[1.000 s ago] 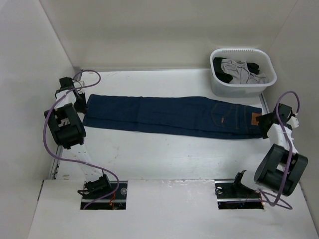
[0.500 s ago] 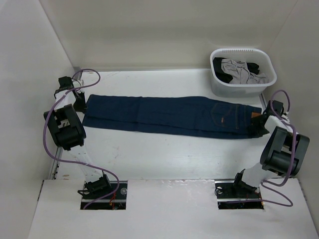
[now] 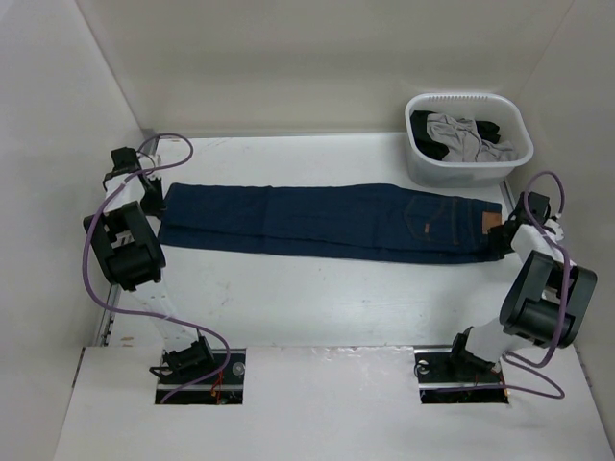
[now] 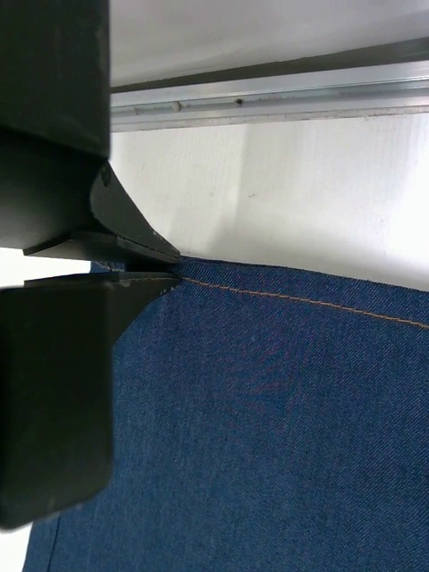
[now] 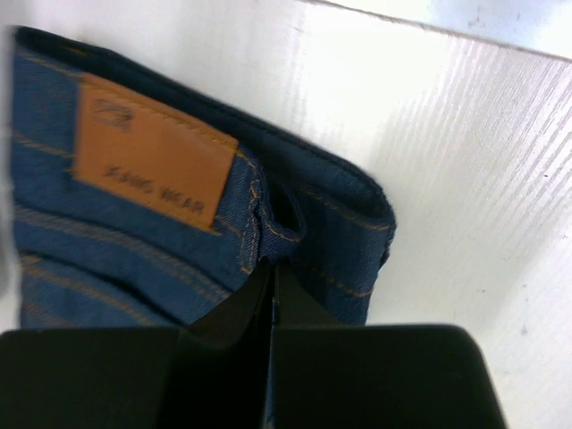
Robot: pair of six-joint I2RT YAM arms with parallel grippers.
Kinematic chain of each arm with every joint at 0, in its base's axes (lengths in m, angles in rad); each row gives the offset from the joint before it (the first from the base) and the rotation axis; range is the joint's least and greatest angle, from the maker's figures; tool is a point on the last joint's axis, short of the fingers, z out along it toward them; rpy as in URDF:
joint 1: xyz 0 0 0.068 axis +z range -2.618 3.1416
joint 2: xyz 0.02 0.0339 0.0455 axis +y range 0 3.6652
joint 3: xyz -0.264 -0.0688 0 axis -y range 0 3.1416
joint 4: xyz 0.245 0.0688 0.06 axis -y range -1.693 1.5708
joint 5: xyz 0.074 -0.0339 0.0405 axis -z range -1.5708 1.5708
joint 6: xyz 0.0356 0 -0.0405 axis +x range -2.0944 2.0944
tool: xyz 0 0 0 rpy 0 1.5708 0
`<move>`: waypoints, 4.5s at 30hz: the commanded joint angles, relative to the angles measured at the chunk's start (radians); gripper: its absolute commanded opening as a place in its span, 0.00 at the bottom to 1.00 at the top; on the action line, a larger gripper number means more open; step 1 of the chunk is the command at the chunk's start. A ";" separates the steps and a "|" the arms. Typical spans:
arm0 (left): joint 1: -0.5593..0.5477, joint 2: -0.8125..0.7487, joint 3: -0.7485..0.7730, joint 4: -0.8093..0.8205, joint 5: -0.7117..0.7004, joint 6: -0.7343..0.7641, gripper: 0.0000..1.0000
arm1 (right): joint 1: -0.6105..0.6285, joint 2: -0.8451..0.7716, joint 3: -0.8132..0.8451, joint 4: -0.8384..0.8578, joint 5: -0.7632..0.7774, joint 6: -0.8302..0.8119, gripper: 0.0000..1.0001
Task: Fold and stack the trousers
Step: Fold the trousers
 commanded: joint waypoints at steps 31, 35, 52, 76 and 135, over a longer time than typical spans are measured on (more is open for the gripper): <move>0.067 -0.174 -0.204 0.000 -0.076 0.260 0.04 | -0.096 -0.312 -0.198 -0.050 -0.016 0.000 0.47; 0.059 -0.166 -0.189 -0.012 -0.084 0.260 0.12 | -0.091 -0.312 -0.197 -0.041 -0.048 0.004 1.00; 0.000 -0.246 -0.072 0.104 -0.125 0.217 0.48 | -0.016 -0.012 -0.074 0.068 -0.099 0.199 0.41; -0.246 0.001 -0.081 0.184 -0.330 0.281 0.47 | 0.698 -0.169 0.487 -0.202 0.180 -0.675 0.00; -0.942 -0.123 0.038 -0.017 0.115 0.070 0.52 | 0.654 -0.191 -0.329 0.415 -0.256 -0.083 0.19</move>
